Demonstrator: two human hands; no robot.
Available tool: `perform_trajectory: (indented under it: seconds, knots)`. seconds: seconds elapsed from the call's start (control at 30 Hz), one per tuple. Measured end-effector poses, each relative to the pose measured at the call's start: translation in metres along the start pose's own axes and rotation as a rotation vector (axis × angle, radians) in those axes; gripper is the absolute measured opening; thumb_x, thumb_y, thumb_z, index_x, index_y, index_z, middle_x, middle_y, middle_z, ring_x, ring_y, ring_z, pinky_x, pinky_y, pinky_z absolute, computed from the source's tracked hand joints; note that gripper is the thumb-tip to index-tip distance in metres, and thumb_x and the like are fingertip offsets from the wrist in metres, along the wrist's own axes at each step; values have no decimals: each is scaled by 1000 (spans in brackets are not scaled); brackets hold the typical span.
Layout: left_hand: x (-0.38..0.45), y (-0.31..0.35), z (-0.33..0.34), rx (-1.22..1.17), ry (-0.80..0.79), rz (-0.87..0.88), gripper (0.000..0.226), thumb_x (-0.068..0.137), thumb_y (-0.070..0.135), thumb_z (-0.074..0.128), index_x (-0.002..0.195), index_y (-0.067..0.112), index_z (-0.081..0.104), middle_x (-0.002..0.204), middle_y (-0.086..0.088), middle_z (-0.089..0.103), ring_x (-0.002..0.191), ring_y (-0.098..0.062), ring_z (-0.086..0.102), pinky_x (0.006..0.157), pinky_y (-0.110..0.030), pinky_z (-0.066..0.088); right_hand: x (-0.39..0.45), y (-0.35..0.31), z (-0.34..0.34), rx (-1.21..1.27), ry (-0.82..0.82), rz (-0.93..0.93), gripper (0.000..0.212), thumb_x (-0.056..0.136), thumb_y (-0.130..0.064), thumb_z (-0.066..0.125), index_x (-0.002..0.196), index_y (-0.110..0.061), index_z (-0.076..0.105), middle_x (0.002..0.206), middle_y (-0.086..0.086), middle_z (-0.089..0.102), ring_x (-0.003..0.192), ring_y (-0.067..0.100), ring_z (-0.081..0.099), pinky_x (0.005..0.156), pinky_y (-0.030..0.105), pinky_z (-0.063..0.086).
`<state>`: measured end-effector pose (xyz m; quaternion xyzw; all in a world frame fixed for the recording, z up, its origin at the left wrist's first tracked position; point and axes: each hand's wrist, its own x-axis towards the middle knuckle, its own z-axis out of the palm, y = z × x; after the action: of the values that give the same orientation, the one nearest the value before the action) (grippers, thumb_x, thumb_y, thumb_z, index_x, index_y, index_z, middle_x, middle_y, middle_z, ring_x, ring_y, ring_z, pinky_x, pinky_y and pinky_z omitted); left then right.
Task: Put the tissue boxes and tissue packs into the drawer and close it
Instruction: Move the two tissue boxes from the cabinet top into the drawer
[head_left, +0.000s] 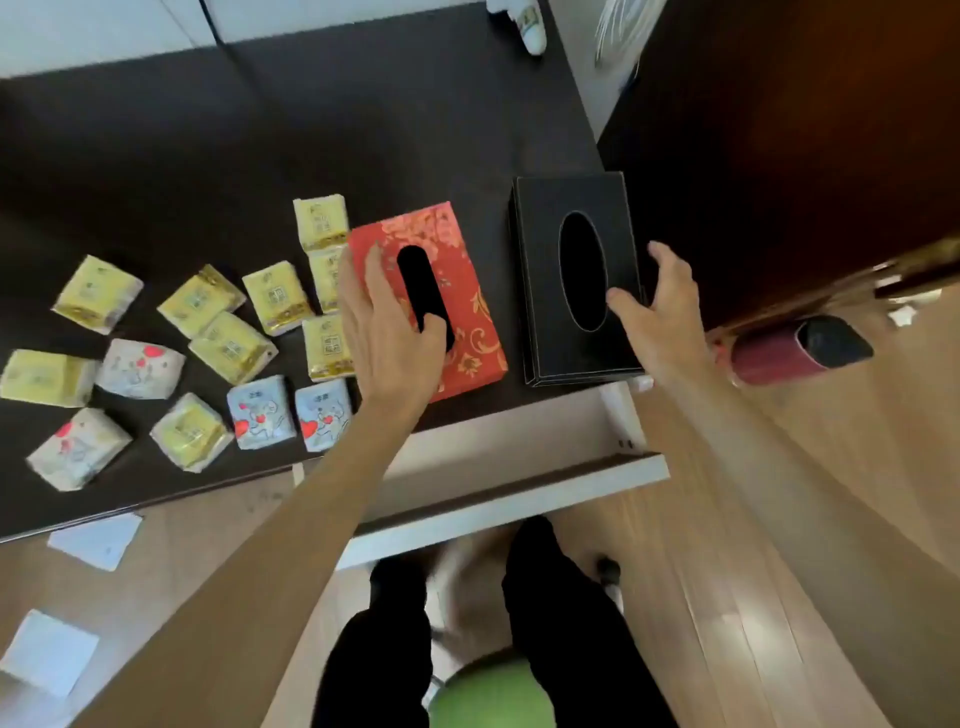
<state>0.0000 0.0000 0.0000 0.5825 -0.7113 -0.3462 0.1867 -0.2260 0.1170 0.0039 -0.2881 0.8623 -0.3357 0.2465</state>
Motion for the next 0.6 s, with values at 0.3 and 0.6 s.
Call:
perform_trajectory:
  seconds: [0.3,0.6]
  knots:
    - [23,-42,21,-348,51,-10,72,80,10,68,142,19,33,137,5,53,122,1,53,99,-23,48,40,40,22,211,-146,1,58,85,-30,77,138,-31,51,117,-16,69,104,1,66,88,29,53]
    - [16,-54,25,-665,43,-27,51,76,-1,75,120,19,58,99,1,75,82,-15,75,62,-32,60,53,53,25,238,-137,-71,33,83,-15,78,111,-27,65,95,-5,78,85,18,75,71,32,58]
